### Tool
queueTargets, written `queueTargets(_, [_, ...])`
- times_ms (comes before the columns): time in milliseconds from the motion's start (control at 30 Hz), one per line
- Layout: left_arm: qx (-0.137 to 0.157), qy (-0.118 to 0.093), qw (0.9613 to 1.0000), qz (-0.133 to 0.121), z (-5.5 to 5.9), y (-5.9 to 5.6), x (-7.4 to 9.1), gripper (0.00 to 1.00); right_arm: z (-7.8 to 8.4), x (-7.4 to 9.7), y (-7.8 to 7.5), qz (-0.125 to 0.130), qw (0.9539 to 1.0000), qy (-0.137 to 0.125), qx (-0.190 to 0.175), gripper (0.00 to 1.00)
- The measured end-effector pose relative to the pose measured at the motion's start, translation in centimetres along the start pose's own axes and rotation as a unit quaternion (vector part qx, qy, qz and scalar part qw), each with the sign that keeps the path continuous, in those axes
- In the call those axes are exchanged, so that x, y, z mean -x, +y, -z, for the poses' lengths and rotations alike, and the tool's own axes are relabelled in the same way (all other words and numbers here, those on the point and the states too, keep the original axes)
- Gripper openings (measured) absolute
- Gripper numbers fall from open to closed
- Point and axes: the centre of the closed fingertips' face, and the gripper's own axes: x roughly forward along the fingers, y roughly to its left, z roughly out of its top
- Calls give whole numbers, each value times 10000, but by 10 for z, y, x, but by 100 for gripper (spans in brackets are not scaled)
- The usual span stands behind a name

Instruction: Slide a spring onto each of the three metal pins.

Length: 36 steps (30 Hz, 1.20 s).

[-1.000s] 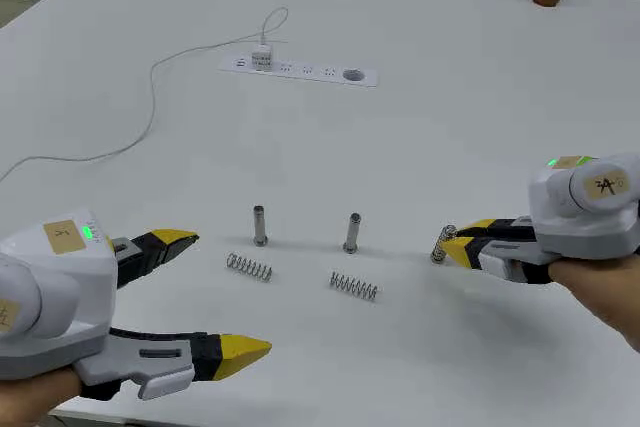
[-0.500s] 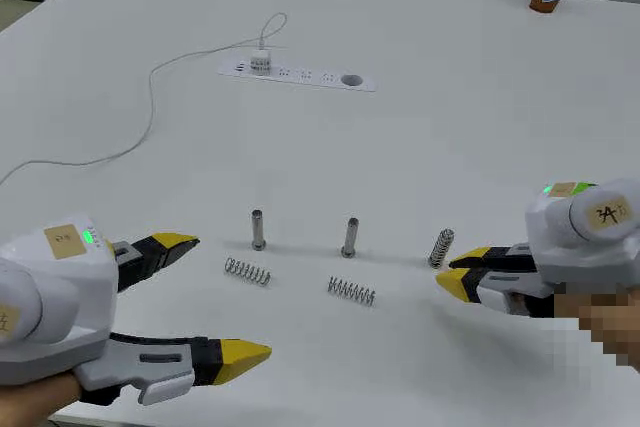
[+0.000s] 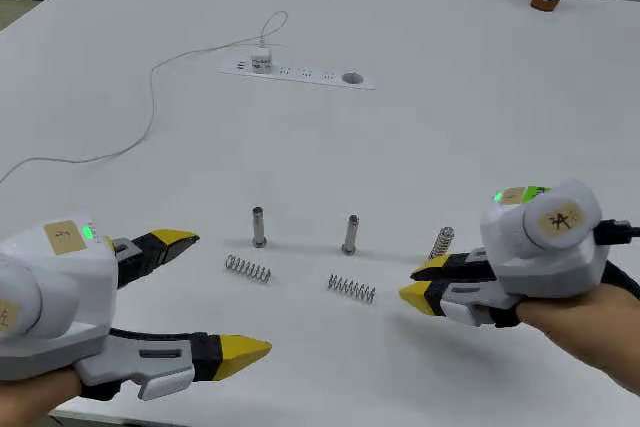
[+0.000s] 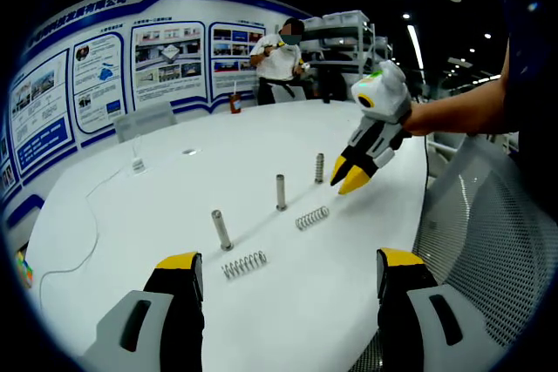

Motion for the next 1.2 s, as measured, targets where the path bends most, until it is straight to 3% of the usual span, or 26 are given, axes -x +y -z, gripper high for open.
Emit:
queueTargets(433, [-11, -3, 10000, 3, -1, 0, -1, 83, -23, -34, 18, -353, 9976, 224, 553, 15])
queueTargets(733, [-7, 1, 10000, -1, 0, 0, -1, 84, -28, -50, 25, -495, 9925, 541, 975, 15])
queueTargets(1200, [3, 11, 10000, 11, 1, -1, -2, 84, -22, -67, 28, -576, 9859, 978, 1232, 15])
